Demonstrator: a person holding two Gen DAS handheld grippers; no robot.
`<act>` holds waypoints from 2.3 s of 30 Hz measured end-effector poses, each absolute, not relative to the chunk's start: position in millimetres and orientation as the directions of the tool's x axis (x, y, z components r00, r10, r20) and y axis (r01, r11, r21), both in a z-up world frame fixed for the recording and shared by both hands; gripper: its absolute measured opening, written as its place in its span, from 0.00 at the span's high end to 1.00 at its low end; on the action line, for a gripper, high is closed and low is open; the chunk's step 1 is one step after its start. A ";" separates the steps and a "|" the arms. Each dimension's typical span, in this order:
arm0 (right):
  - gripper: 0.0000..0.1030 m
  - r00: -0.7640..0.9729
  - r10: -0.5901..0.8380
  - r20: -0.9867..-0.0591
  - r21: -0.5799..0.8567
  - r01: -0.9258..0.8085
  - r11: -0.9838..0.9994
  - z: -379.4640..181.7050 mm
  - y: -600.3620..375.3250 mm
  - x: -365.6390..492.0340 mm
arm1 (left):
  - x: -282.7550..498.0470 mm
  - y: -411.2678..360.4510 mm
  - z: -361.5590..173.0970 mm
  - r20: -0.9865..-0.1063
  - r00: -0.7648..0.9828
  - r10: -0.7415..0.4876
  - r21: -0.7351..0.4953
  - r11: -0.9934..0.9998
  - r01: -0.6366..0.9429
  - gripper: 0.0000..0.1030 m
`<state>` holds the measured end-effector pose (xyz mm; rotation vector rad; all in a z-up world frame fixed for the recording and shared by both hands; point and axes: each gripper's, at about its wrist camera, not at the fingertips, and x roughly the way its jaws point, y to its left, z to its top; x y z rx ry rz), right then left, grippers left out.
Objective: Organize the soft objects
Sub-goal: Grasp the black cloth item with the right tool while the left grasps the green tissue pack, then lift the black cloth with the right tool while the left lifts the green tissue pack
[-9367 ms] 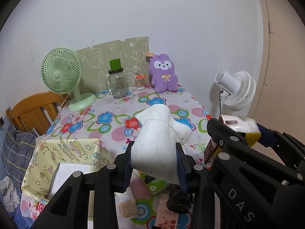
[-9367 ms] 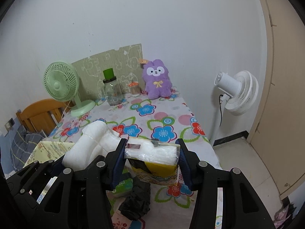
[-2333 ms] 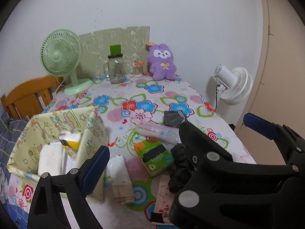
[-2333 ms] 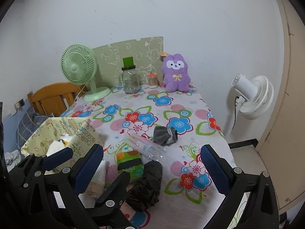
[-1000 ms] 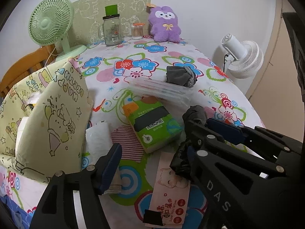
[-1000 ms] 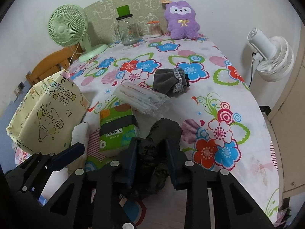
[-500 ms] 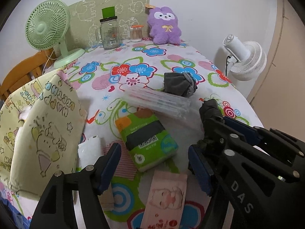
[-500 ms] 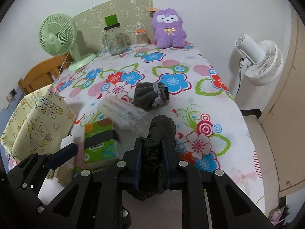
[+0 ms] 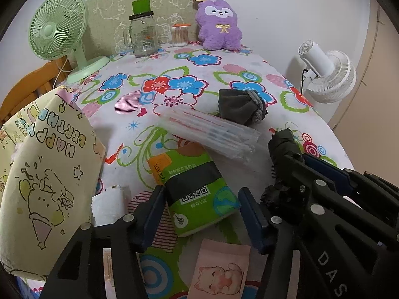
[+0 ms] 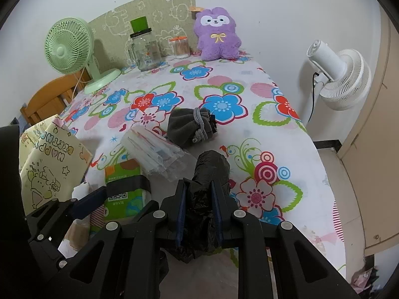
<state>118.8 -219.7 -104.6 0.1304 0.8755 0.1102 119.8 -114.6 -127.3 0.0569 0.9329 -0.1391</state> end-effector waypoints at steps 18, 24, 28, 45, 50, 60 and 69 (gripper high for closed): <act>0.78 0.655 0.141 -0.742 0.150 -0.043 0.988 -95.0 -217.1 105.3 | 105.2 -112.7 -116.7 -0.790 0.601 -0.124 -0.022 0.984 0.174 0.51; 0.78 0.672 0.140 -0.728 0.148 -0.045 0.988 -85.6 -215.3 96.4 | 96.6 -111.3 -106.9 -0.776 0.617 -0.128 -0.020 0.984 0.179 0.51; 0.78 0.682 0.139 -0.718 0.147 -0.046 0.988 -79.1 -214.6 91.9 | 91.7 -110.7 -100.0 -0.766 0.630 -0.128 -0.016 0.983 0.180 0.51; 0.78 0.743 0.138 -0.655 0.146 -0.055 0.988 -38.1 -212.8 71.5 | 71.7 -108.2 -57.4 -0.705 0.695 -0.140 -0.001 0.980 0.197 0.51; 0.78 0.760 0.142 -0.635 0.145 -0.063 0.987 -23.8 -209.3 66.9 | 67.3 -102.8 -43.0 -0.685 0.715 -0.140 0.004 0.981 0.195 0.51; 0.78 0.790 0.153 -0.594 0.147 -0.081 0.986 4.8 -200.3 56.1 | 57.2 -92.0 -16.4 -0.648 0.747 -0.147 0.008 0.980 0.200 0.51; 0.78 0.804 0.152 -0.574 0.136 -0.090 0.987 21.0 -188.6 49.0 | 53.2 -78.8 -3.9 -0.622 0.767 -0.157 0.001 0.980 0.201 0.51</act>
